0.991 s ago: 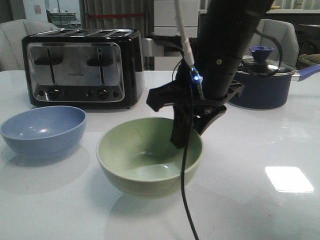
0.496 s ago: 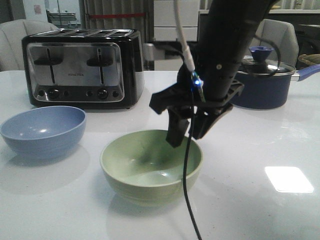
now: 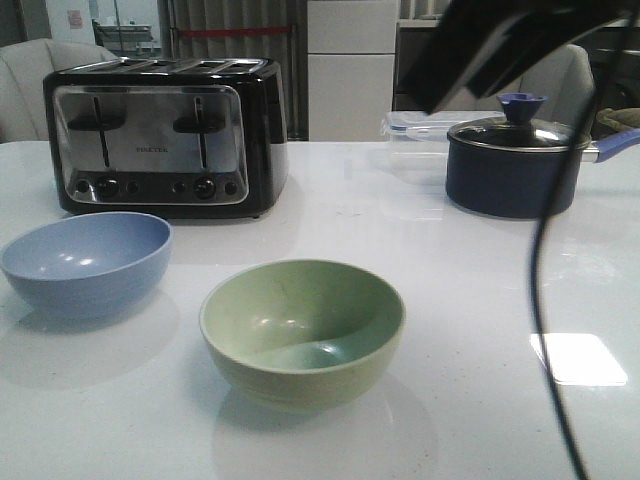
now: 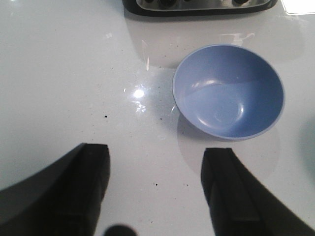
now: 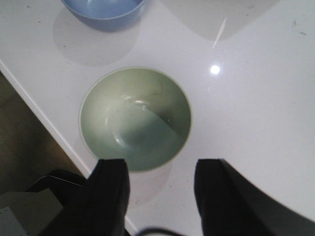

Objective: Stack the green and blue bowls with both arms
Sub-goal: 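Open the right gripper and lift it away from the green bowl, then grasp the light blue bowl rim with the left gripper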

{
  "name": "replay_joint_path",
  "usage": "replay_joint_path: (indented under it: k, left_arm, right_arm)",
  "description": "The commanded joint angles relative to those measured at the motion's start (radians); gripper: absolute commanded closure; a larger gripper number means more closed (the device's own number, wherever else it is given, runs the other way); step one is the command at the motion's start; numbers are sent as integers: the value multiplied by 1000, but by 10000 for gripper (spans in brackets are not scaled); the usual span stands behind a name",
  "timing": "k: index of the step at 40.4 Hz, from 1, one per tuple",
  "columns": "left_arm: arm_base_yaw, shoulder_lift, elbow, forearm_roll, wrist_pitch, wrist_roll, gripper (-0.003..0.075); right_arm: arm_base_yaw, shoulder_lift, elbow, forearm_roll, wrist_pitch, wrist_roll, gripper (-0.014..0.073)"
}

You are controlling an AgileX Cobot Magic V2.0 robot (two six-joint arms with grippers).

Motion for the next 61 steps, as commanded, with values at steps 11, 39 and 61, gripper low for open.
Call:
replay_joint_path:
  k: [11,39,61]
  left_arm:
    - [-12,257,-229,-19,-8,1,117]
    - [-88,904,-578,6,59,1,365]
    - [-88,794,-681,-39,230,17,627]
  right_arm:
    - [-1,-394,176,1,-15,-10,160]
    - [-1,-399,176,1,-15,-10,160]
    - [-1,-399,176,1,-15,-10,160]
